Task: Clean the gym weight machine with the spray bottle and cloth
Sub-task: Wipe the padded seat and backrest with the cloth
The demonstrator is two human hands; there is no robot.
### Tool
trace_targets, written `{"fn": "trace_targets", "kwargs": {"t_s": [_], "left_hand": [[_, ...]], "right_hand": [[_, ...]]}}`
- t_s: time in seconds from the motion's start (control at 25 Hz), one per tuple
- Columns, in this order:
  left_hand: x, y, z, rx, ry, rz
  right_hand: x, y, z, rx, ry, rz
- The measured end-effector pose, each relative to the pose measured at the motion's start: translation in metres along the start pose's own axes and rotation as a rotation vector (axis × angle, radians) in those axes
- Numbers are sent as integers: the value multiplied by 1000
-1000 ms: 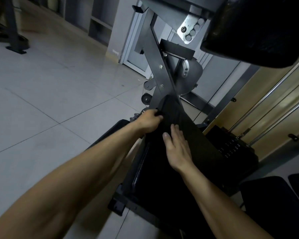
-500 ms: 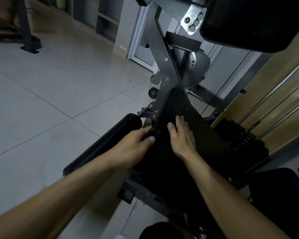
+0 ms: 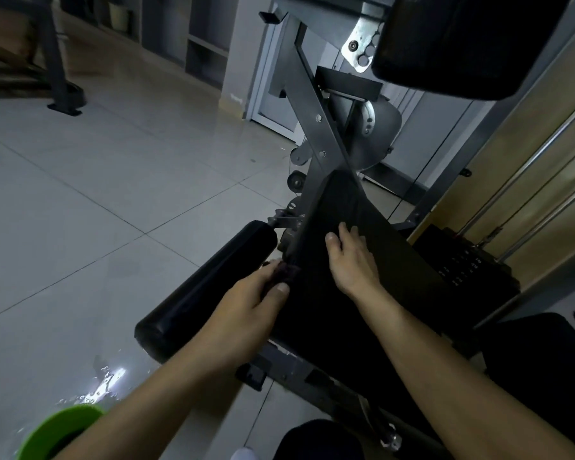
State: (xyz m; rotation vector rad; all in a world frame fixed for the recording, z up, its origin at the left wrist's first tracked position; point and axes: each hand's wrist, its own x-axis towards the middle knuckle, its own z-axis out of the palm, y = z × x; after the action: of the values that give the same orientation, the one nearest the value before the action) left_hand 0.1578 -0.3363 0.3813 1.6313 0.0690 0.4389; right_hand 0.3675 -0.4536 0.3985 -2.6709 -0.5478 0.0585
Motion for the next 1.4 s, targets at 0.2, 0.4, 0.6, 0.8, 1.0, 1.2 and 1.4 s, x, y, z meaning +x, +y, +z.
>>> {"fn": "trace_targets", "kwargs": {"t_s": [0.2,0.4,0.6,0.8,1.0,1.2,1.4], "left_hand": [[52,-5,0,-29,-23,-104],[62,4,-4,44,45,-107],[-22,-4,18,171,258,63],[66,-4,2,179,176,-116],[-16,-7,23,346,314,75],[-23,2,19,12,294,206],[5,30,18,-123,-17,49]], "right_hand": [[-72,-5,17,-25,-59,-151],[-43,-26,13,-5,-27,-8],[-41,-26,19,-12,0,11],[-40,-26,17,-7,12,3],[-44,-24,17,63,69,-10],[-119,-44,-6,750,115,-421],[-156,-67,-2,1047,13,-423]]}}
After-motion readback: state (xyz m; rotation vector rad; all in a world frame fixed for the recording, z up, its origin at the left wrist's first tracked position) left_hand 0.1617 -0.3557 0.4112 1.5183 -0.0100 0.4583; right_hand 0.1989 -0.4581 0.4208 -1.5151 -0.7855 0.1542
